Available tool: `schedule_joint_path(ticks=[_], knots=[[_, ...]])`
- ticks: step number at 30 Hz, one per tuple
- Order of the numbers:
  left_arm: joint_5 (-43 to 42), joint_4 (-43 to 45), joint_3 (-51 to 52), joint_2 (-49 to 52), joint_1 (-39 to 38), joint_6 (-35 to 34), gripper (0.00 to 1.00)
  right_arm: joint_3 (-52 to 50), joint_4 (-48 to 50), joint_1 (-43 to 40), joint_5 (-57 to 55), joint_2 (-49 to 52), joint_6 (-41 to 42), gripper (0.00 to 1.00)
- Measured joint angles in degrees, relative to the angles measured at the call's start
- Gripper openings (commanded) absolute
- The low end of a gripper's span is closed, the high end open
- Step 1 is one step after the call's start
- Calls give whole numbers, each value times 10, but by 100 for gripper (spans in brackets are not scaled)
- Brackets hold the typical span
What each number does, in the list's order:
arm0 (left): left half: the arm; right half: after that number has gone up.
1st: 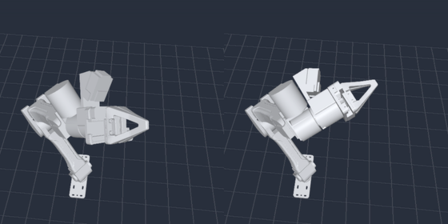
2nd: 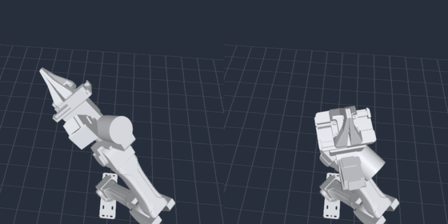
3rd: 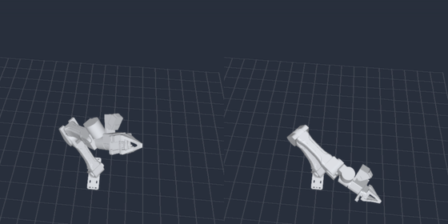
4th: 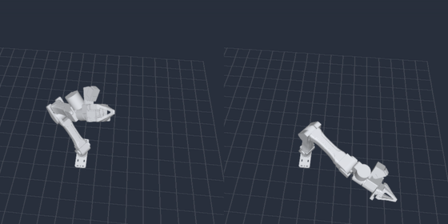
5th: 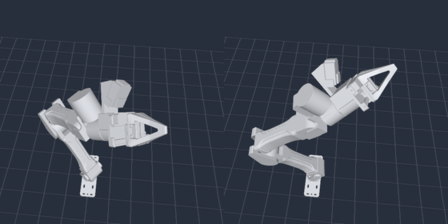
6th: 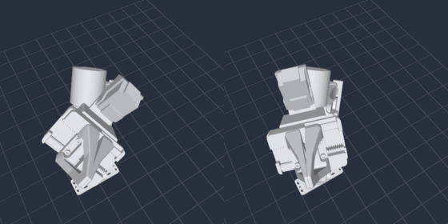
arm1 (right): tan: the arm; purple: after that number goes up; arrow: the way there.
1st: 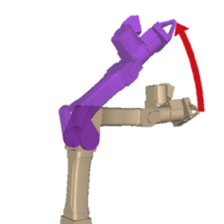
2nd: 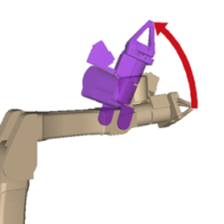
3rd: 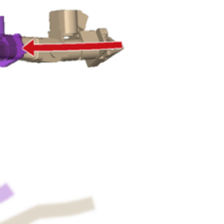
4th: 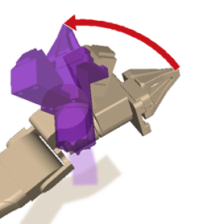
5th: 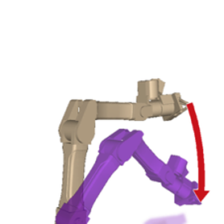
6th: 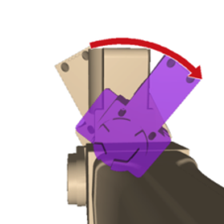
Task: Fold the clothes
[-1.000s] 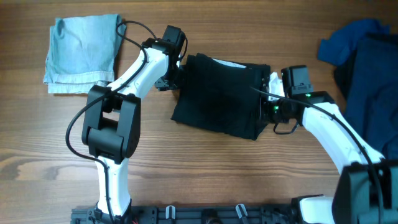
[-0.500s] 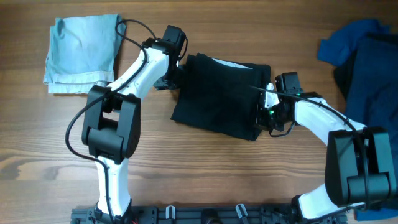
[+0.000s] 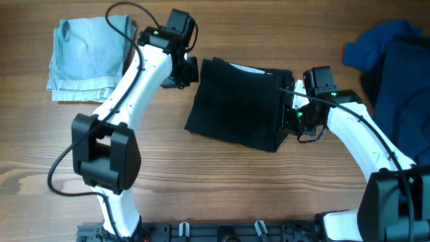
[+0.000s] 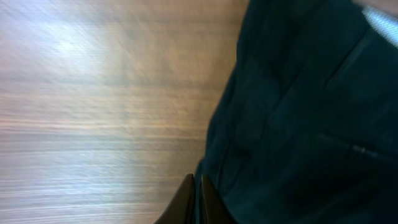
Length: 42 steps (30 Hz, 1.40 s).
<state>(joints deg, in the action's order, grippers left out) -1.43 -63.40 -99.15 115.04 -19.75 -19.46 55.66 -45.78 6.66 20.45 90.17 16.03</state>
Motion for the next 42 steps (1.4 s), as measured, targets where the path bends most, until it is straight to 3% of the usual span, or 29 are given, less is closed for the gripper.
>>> schedule_joint_path(ticks=[17, 26, 28, 31, 33, 35, 36, 37, 38, 40, 42], knots=[[-47, 64, 89, 70, 0, -2, 5, -36, 131, 0, -88, 12, 7, 4], [-47, 82, 119, 70, 0, -2, 4, -44, 133, -5, -111, 40, 15, 5], [-47, 82, 123, 70, 0, -2, 4, -30, 123, -15, -114, 36, 17, 27], [-46, 82, 122, 70, 0, -2, 4, -7, 122, -38, -120, 18, 17, 40], [-46, 78, 114, 70, 0, -2, 4, 6, 123, -54, -131, 4, 17, 76], [-46, 68, 92, 69, 0, -2, 11, 12, 124, -70, -155, -7, 19, 99], [-45, 68, 77, 66, 0, -2, 18, 13, 124, -77, -170, -9, 19, 99], [-44, 68, 67, 62, -1, -1, 54, 13, 124, -79, -179, -9, 19, 100], [-45, 68, 47, 53, -1, -1, 64, 13, 122, -89, -207, -9, 19, 100], [-44, 71, 23, 34, -1, 12, 69, 13, 122, -98, -235, -9, 19, 100], [-44, 78, 4, 19, -1, 20, 57, 13, 122, -105, -253, -9, 19, 100]])
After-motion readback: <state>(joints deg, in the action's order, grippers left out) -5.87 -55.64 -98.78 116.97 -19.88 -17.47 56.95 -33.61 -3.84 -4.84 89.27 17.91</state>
